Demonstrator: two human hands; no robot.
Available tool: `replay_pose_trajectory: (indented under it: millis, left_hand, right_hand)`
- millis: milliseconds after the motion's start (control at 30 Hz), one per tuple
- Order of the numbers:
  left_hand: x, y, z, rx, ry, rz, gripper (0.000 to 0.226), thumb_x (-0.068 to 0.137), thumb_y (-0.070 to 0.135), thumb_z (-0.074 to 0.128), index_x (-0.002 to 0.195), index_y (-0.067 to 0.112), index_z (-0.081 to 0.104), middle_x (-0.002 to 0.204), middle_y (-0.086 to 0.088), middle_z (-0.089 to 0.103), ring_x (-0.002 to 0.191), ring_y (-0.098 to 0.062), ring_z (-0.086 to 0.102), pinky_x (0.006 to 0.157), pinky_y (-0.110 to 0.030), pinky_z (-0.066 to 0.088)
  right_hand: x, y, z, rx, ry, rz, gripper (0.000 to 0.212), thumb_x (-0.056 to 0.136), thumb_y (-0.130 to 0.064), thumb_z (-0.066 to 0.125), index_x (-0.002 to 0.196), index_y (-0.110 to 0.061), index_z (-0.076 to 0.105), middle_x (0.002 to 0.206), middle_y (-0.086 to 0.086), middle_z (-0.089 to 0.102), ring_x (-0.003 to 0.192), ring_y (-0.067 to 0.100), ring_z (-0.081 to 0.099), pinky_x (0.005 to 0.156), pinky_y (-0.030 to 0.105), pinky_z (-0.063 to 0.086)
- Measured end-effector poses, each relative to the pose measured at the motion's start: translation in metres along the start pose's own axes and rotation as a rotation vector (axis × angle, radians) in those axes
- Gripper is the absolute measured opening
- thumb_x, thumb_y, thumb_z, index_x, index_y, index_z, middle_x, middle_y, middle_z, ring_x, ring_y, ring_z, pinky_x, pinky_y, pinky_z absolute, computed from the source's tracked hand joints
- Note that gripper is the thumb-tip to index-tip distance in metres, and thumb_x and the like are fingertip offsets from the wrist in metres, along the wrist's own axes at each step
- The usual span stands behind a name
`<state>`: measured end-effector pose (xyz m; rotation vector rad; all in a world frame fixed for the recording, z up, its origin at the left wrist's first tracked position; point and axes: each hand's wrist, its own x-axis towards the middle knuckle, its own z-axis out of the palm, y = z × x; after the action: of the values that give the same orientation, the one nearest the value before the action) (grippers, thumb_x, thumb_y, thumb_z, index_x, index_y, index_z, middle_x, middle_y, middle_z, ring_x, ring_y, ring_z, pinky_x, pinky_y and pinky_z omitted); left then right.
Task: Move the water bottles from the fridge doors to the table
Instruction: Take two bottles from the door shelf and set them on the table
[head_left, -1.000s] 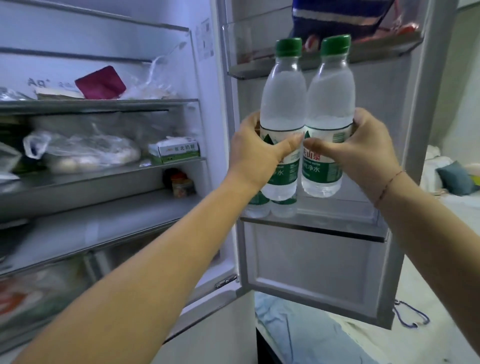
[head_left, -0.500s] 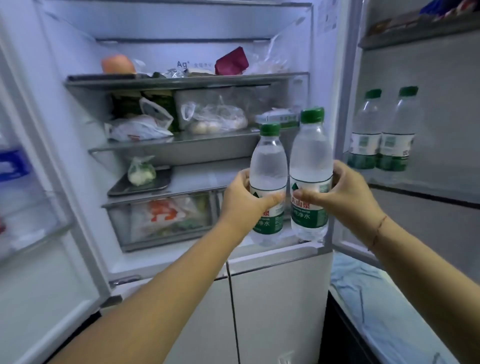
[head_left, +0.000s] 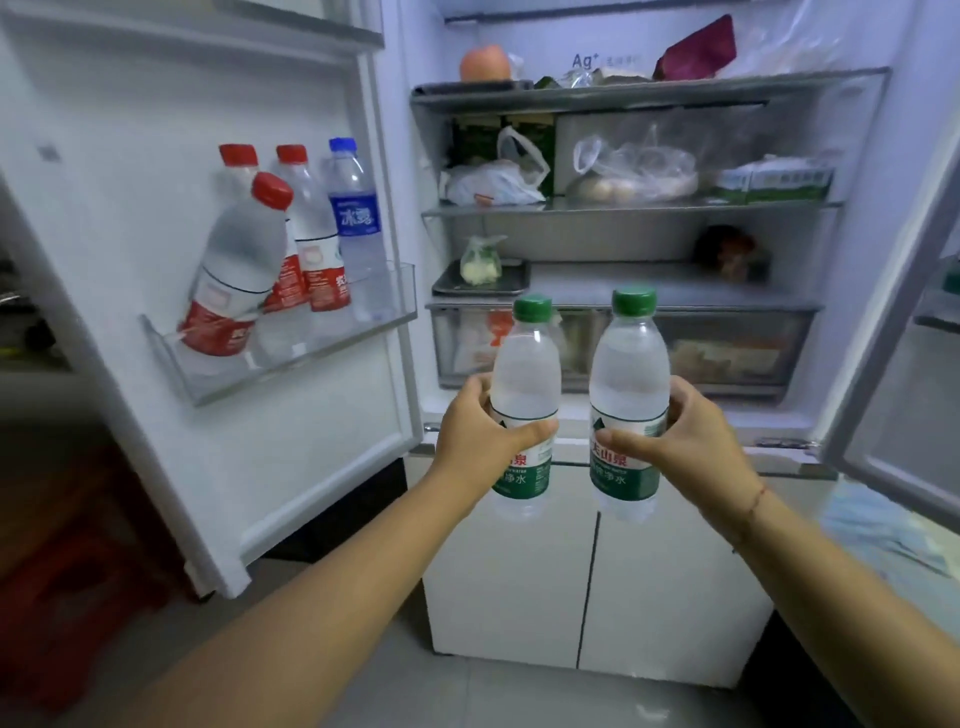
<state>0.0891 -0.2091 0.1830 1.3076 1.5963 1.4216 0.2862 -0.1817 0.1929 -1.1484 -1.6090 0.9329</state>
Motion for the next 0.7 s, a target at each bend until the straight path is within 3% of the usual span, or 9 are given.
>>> replay_pose_trajectory:
  millis: [367, 600, 700]
  left_hand:
    - [-0.107, -0.04, -0.115, 0.039, 0.382, -0.111, 0.063, 0.062, 0.023, 0.089, 0.115, 0.021, 0.055, 0.11, 0.006, 0.067, 0.101, -0.014, 0.065, 0.087, -0.035, 0.055]
    - [-0.158, -0.062, -0.213, 0.135, 0.613, -0.15, 0.063, 0.059, 0.026, 0.09, 0.112, 0.018, 0.058, 0.107, 0.002, 0.07, 0.098, -0.017, 0.067, 0.085, -0.041, 0.057]
    - [-0.169, -0.068, -0.257, 0.136, 0.687, -0.15, 0.056, 0.064, 0.021, 0.088, 0.11, 0.018, 0.058, 0.105, 0.004, 0.069, 0.097, -0.015, 0.067, 0.081, -0.034, 0.056]
  right_hand:
    - [-0.048, -0.014, 0.11, 0.096, -0.385, -0.069, 0.061, 0.062, -0.013, 0.084, 0.115, -0.02, 0.054, 0.103, -0.008, 0.066, 0.093, 0.006, 0.062, 0.078, 0.029, 0.051]
    - [-0.079, -0.044, 0.212, 0.137, -0.58, -0.113, 0.062, 0.06, -0.018, 0.085, 0.115, -0.02, 0.055, 0.102, -0.007, 0.067, 0.092, 0.009, 0.065, 0.075, 0.027, 0.051]
    - [-0.09, -0.061, 0.259, 0.171, -0.661, -0.121, 0.061, 0.062, -0.014, 0.085, 0.114, -0.02, 0.054, 0.102, -0.006, 0.067, 0.092, 0.009, 0.064, 0.075, 0.025, 0.051]
